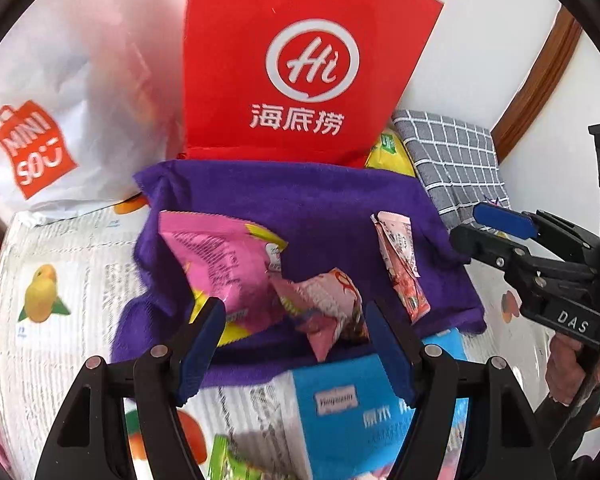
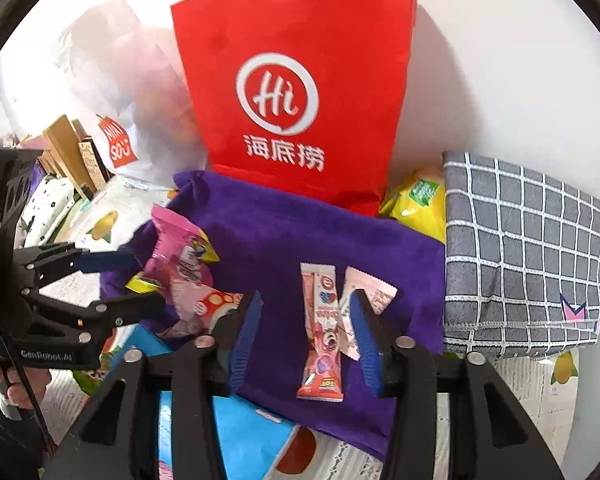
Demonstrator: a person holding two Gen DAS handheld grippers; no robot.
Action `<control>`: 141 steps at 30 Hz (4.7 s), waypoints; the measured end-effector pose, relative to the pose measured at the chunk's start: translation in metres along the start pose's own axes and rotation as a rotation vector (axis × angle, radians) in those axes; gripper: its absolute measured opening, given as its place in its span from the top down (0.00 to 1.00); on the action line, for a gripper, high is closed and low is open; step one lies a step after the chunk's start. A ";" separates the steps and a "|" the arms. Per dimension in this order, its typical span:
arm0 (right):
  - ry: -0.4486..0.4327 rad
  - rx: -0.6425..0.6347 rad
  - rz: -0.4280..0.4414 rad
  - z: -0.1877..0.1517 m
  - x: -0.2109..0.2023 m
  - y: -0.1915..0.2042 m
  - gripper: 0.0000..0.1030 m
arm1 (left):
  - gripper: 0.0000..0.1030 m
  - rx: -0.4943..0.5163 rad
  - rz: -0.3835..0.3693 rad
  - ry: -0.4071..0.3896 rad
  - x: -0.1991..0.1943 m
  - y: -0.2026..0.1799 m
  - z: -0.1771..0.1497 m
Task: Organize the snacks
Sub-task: 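Open the left tool over the towel while the right tool releases its stick packet there, then move both tools back over the snack pile beside the blue tissue pack, then grasp the blue snack packet with the right tool while the left tool grasps the green bag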
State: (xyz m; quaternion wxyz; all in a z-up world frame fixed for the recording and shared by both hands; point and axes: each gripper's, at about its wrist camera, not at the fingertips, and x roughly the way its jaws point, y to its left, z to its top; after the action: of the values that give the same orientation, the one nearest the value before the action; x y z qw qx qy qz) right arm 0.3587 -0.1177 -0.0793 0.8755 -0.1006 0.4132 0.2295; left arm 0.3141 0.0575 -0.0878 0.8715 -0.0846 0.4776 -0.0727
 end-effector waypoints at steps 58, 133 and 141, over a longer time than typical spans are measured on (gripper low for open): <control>0.057 0.226 -0.023 -0.200 -0.046 0.085 0.45 | 0.30 -0.139 0.021 -0.061 -0.094 0.066 -0.168; -0.026 0.336 -0.099 -0.235 -0.048 0.014 0.56 | 0.53 0.004 -0.010 -0.179 -0.041 0.035 -0.138; -0.029 0.337 -0.106 -0.235 -0.049 0.014 0.58 | 0.53 -0.009 -0.016 -0.180 -0.040 0.036 -0.138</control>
State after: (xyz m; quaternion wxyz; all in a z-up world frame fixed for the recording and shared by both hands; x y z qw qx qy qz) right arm 0.1657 -0.2076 -0.1917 0.8968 0.0289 0.4271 0.1118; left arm 0.1782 0.0902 -0.1361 0.9098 -0.0984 0.3970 -0.0697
